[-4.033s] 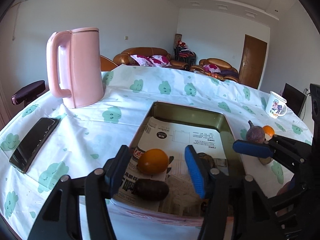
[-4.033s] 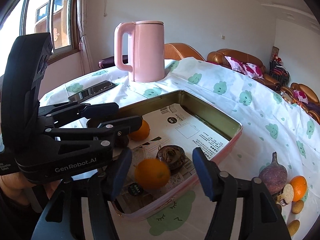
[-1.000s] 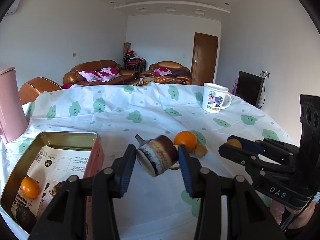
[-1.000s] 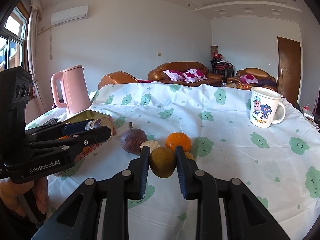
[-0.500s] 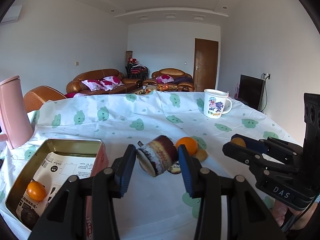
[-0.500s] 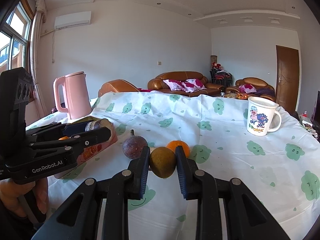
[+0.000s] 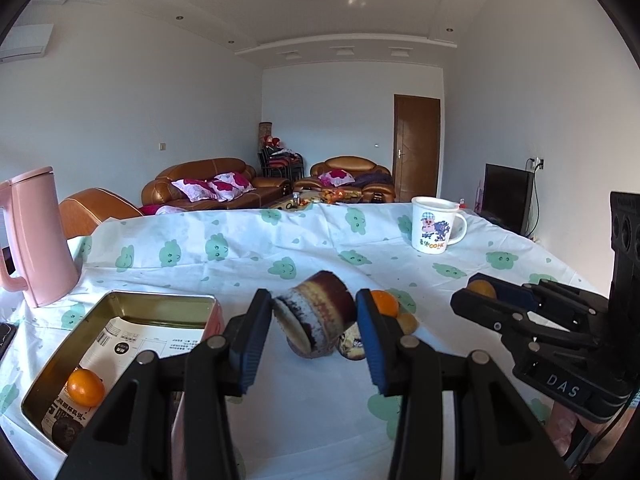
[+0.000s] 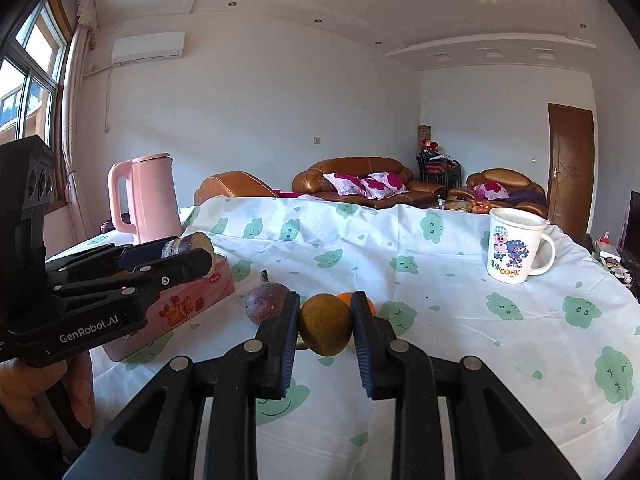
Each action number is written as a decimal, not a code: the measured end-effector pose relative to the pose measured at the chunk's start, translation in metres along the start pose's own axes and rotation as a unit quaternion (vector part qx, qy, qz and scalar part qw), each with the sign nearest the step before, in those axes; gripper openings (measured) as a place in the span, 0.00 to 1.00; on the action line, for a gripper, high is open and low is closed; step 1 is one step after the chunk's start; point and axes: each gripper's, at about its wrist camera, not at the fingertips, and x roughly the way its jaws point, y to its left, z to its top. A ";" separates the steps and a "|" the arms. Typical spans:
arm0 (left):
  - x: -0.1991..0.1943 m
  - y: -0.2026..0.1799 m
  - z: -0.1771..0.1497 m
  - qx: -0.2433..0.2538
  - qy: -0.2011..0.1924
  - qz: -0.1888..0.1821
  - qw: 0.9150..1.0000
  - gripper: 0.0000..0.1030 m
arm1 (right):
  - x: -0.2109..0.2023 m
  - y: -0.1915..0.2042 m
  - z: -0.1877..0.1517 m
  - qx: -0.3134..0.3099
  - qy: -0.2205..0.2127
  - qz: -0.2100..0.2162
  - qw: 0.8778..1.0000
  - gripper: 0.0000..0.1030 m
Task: Organize fruits
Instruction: 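Carry the jar with the left tool down into the pink tin while the right tool holds the small fruit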
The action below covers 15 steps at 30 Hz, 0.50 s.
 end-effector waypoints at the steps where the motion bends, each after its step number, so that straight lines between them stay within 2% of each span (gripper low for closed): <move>1: -0.001 -0.001 0.000 0.002 -0.003 0.000 1.000 0.44 | -0.001 0.000 0.000 -0.002 -0.002 -0.001 1.000 0.27; 8: -0.003 0.001 0.000 0.003 -0.009 0.004 1.000 0.44 | -0.002 0.006 0.001 -0.018 -0.006 -0.011 1.000 0.27; 15: -0.006 0.009 -0.001 0.000 0.003 0.009 1.000 0.44 | -0.001 0.017 0.008 -0.023 -0.002 0.005 1.000 0.27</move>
